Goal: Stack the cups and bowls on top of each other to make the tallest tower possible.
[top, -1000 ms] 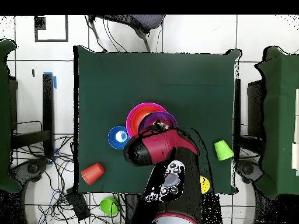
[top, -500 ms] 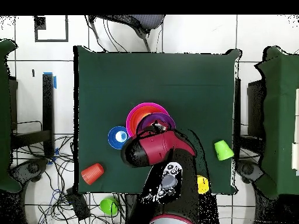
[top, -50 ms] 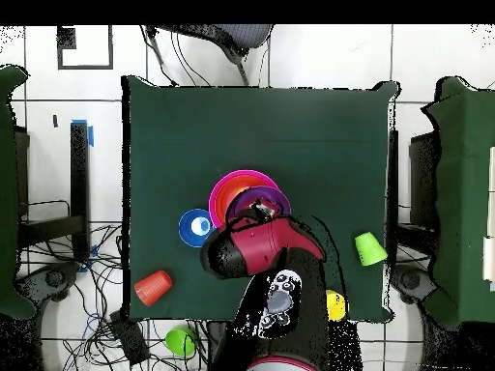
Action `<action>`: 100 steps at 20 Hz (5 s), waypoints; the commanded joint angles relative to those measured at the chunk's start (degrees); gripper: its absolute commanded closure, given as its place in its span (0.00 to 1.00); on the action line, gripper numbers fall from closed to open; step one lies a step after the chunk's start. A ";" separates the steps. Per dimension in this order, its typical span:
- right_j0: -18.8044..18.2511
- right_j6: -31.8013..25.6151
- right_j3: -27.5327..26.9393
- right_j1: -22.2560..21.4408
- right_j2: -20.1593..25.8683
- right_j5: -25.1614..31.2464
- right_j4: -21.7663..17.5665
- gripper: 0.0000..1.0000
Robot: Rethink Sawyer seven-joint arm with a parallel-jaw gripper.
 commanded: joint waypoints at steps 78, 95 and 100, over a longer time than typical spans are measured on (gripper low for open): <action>-4.66 19.43 5.93 -2.72 14.02 -13.79 4.11 1.00; -4.57 19.23 5.84 -2.78 13.60 -13.78 3.76 1.00; -3.24 19.84 4.92 -1.95 11.99 -15.39 4.00 1.00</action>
